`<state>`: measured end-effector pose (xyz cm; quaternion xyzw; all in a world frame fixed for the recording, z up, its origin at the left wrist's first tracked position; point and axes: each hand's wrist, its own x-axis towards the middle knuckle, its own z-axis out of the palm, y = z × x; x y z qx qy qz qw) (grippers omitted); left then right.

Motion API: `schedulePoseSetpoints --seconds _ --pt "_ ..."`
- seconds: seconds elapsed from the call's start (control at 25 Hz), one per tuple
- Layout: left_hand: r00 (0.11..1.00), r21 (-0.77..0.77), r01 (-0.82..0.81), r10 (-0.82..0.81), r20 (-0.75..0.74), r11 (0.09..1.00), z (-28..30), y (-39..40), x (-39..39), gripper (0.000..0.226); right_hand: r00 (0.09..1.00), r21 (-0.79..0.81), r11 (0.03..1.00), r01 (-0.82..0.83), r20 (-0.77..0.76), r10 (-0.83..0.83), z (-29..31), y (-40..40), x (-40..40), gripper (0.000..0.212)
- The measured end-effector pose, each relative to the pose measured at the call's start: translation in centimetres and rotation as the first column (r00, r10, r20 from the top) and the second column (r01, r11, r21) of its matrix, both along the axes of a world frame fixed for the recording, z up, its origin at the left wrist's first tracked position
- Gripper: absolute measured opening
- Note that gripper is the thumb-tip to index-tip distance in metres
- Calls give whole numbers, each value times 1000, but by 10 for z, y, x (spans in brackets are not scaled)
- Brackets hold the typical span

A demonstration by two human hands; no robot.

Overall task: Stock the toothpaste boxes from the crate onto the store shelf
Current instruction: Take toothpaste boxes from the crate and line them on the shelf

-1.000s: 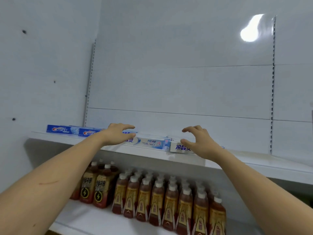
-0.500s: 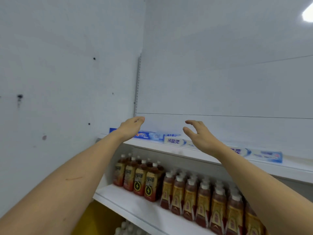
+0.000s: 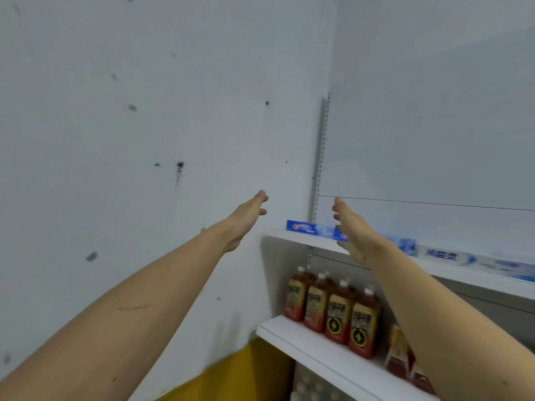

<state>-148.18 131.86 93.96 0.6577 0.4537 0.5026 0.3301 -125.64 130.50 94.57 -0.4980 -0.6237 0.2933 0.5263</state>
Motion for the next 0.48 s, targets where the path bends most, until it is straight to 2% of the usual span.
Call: schedulePoseSetpoints --seconds 0.24,0.48 --pt "998 -39 60 -59 26 997 -4 51 -51 58 993 -47 995 88 -71 -92 -1 43 -43 72" --pt "990 -58 125 -120 78 990 -15 111 -20 58 981 -66 979 193 -21 -195 -2 86 -17 73"
